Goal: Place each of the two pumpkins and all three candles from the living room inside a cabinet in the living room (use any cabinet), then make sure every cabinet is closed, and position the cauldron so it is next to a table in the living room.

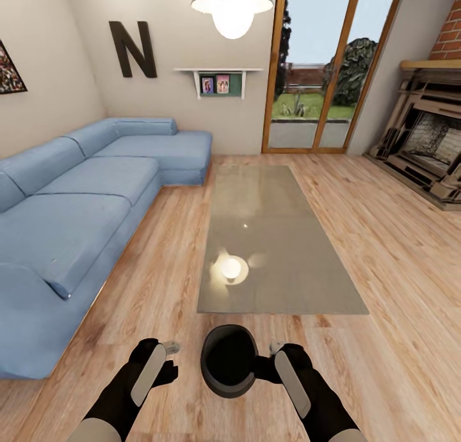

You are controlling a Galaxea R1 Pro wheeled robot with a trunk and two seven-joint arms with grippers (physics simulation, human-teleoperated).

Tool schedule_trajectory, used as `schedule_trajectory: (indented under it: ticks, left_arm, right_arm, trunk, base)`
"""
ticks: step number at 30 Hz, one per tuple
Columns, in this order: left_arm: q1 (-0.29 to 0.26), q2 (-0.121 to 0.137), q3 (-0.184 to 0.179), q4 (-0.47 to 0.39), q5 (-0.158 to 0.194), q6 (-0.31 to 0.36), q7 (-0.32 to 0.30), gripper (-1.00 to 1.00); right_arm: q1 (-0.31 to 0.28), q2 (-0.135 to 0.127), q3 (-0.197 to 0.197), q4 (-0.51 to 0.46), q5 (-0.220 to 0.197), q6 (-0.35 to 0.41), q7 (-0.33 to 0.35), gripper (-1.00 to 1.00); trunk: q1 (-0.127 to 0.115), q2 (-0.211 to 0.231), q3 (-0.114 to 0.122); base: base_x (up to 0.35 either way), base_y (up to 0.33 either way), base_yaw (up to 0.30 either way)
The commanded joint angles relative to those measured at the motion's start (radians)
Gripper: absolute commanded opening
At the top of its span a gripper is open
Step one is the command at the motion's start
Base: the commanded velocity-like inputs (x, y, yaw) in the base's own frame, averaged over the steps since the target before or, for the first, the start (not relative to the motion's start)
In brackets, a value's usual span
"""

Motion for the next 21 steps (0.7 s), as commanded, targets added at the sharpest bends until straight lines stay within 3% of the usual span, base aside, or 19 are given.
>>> schedule_trajectory:
  ticks: [1,7,21]
  left_arm:
    - [0.0,0.0,-0.002,-0.001,0.01,0.001,0.011,1.0]
    - [0.0,0.0,-0.002,0.0,0.01,0.0,0.011,1.0]
    - [-0.006,0.0,-0.002,0.02,0.007,0.0,0.01,1.0]
  right_arm:
    - [-0.001,-0.001,0.002,0.0,-0.01,0.002,-0.01,1.0]
    - [-0.001,0.001,0.002,0.06,-0.012,0.002,-0.01,1.0]
    - [-0.001,0.0,0.002,0.089,-0.012,0.002,-0.01,1.0]
  trunk:
    - [-0.004,0.007,0.002]
    - [-0.027,0.049,0.021]
    - [-0.081,0.147,0.065]
  base:
    - [0.0,0.0,0.0]
    - [0.0,0.0,0.0]
    - [0.0,0.0,0.0]
